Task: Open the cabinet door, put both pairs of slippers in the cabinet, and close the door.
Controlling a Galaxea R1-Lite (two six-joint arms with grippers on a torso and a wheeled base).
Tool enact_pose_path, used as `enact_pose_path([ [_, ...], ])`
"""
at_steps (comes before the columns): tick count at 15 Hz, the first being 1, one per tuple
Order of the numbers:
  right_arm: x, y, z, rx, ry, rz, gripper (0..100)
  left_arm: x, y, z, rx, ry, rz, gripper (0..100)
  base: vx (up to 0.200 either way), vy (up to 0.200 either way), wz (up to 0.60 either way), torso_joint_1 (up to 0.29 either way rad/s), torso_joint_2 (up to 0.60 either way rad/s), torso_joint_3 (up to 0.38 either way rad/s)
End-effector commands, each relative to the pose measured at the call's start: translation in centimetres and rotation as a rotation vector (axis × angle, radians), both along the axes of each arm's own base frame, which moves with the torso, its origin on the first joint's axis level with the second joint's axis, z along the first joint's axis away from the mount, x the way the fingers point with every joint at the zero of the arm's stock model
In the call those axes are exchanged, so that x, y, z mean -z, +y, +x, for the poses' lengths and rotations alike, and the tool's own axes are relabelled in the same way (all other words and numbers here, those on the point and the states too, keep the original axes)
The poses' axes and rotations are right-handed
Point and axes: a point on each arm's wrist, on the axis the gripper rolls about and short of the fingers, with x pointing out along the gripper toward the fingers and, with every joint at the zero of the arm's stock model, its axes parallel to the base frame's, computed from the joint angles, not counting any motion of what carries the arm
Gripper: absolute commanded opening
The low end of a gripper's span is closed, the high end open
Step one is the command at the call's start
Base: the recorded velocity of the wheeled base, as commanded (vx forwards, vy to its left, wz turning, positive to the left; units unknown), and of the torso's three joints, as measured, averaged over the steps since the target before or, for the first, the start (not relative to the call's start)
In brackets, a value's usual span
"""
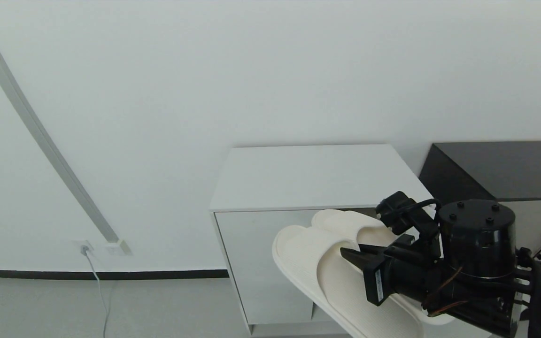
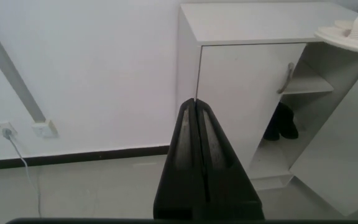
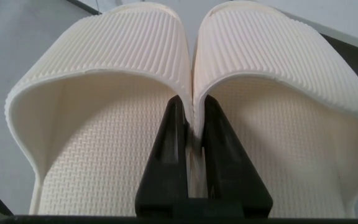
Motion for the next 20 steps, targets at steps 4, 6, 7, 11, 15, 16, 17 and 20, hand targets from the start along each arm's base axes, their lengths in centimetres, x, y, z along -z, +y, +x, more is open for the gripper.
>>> enact_pose_path([
  [4,0.08,-0.01,0.00,-0.005,0.004,0.001,0,0.01,0.00,0.00,0.000,0.000,0.000,0,0.000,-0.200,0.00,0.004,0.00,0.004],
  [6,0.18,-0.11,0.09,0.001,0.007,-0.003,0,0.01,0.00,0.00,0.000,0.000,0.000,0,0.000,-0.200,0.00,0.005,0.01,0.000],
  [7,0.20,-0.09,0.11,0.002,0.006,-0.003,0,0.01,0.00,0.00,0.000,0.000,0.000,0,0.000,-0.200,0.00,0.012,0.01,-0.002],
  [11,0.31,-0.26,0.11,0.004,0.009,-0.007,0,0.01,0.00,0.00,0.000,0.000,-0.002,0,0.000,-0.150,0.00,-0.001,0.00,0.001],
  [15,0.37,-0.21,0.09,0.001,0.012,-0.009,0,0.01,0.00,0.00,0.000,0.000,-0.002,0,0.000,0.000,0.00,0.000,0.00,0.000],
  [16,0.41,-0.19,0.11,0.001,0.013,-0.010,0,0.01,0.00,0.00,0.000,0.000,-0.002,0,0.000,0.000,0.00,0.000,0.00,0.000],
  [17,0.41,-0.19,0.11,0.001,0.013,-0.010,0,0.01,0.00,0.00,0.000,0.000,-0.003,0,0.000,0.000,0.00,0.000,0.00,0.000],
  [20,0.64,-0.23,0.08,0.001,0.020,-0.016,0,0.01,0.00,0.00,0.000,0.000,-0.003,0,0.000,0.000,0.00,0.000,0.00,0.000],
])
